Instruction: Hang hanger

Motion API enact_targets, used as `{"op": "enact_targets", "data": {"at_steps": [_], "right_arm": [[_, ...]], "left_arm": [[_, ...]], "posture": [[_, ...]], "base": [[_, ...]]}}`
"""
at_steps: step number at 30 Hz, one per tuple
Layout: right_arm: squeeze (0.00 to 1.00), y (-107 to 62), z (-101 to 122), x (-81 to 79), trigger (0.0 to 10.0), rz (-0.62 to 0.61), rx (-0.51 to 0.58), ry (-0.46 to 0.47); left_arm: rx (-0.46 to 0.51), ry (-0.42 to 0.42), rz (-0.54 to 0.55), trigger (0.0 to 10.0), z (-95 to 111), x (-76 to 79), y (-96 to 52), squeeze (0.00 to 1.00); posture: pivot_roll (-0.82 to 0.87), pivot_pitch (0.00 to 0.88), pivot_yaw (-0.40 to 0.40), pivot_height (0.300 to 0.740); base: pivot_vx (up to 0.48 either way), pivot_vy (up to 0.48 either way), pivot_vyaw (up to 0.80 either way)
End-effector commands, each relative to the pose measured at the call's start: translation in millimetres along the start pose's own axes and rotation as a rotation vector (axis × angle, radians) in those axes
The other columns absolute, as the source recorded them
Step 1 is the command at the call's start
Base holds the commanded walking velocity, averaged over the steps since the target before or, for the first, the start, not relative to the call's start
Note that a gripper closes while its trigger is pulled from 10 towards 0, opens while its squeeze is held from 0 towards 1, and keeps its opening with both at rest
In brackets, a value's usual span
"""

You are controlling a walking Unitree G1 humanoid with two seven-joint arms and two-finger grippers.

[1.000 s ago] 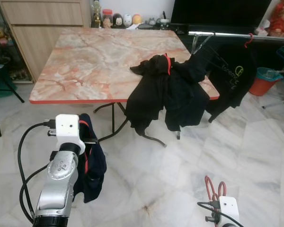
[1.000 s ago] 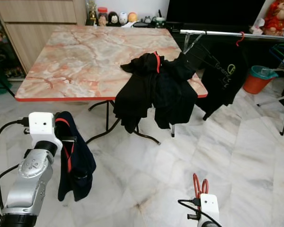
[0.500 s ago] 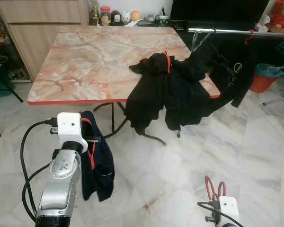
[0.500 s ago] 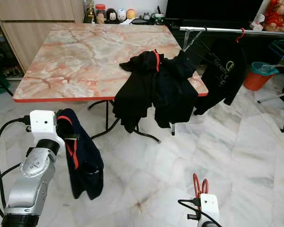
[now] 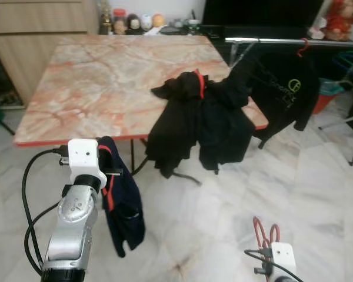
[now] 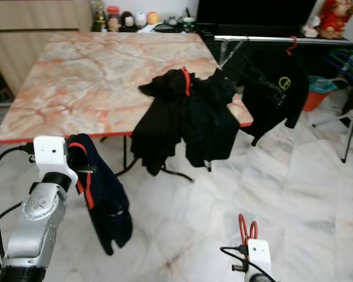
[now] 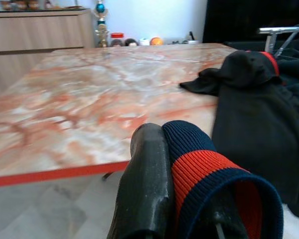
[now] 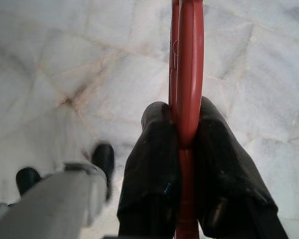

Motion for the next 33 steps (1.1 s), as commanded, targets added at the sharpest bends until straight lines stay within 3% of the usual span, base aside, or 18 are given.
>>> {"op": "enact_targets", "data": {"at_steps": [1, 10, 20, 21, 22, 24, 25, 28, 33], "right_arm": [[0.0, -0.2, 0, 4.7, 10.0, -0.01, -0.002, 0.0], [0.0, -0.1, 0, 4.1, 10.0, -0.007, 0.001, 0.003], [0.0, 0.0, 1, 4.0, 10.0, -0.006, -0.001, -0.003], [0.0, 0.1, 1, 3.9, 10.0, -0.007, -0.001, -0.003], [0.0, 0.2, 1, 3.6, 10.0, -0.007, -0.002, -0.002], [0.0, 0.3, 2, 3.5, 10.0, -0.008, -0.003, -0.002], [0.0, 0.4, 2, 3.1, 10.0, -0.008, -0.003, -0.002], [0.0, 0.6, 3, 2.7, 10.0, -0.008, -0.003, -0.003], [0.0, 1.1, 4, 1.4, 10.0, -0.008, -0.003, -0.004]], "left_arm": [[0.04, -0.006, -0.038, 10.0, 9, 8.6, 2.1, 0.0], [0.063, 0.0, -0.042, 10.0, 18, 8.2, 6.7, 0.0], [0.137, 0.002, -0.07, 10.0, 47, 14.9, 25.6, 0.0], [0.149, 0.006, -0.077, 10.0, 51, 16.3, 29.3, 0.0], [0.19, 0.023, -0.104, 10.0, 65, 21.0, 42.1, 0.0], [0.21, 0.027, -0.113, 10.0, 72, 22.4, 47.6, 0.0], [0.264, 0.021, -0.119, 10.0, 95, 25.3, 65.4, 0.0], [0.298, 0.02, -0.137, 10.0, 110, 29.6, 76.3, 0.0], [0.319, 0.061, -0.189, 10.0, 143, 51.1, 112.0, 0.0]], "posture": [[0.09, 0.0, -0.074, 0.74], [0.09, 0.0, -0.074, 0.74], [0.1, 0.0, -0.077, 0.74], [0.1, 0.0, -0.078, 0.74], [0.11, 0.0, -0.08, 0.74], [0.11, 0.0, -0.08, 0.74], [0.11, 0.0, -0.079, 0.74], [0.12, 0.0, -0.076, 0.74], [0.13, 0.0, -0.065, 0.74]], "base": [[0.337, 0.0, 0.0], [0.339, 0.0, 0.0], [0.337, 0.0, 0.0], [0.337, 0.0, 0.0], [0.337, 0.0, 0.0], [0.339, 0.0, 0.0], [0.251, 0.0, 0.0], [0.254, 0.0, 0.0], [0.25, 0.0, 0.0]]}}
Point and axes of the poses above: a point about 5 cm out from each wrist's last joint towards the gripper, its own y axis pointing out of the wrist towards the gripper, its own z axis along the axis of the wrist's last joint, x = y × z, the point moved 2 cm from there along y, pointing out of the wrist towards the gripper, and after that the axes turned 11 degrees about -y, right-handed, at the moved point
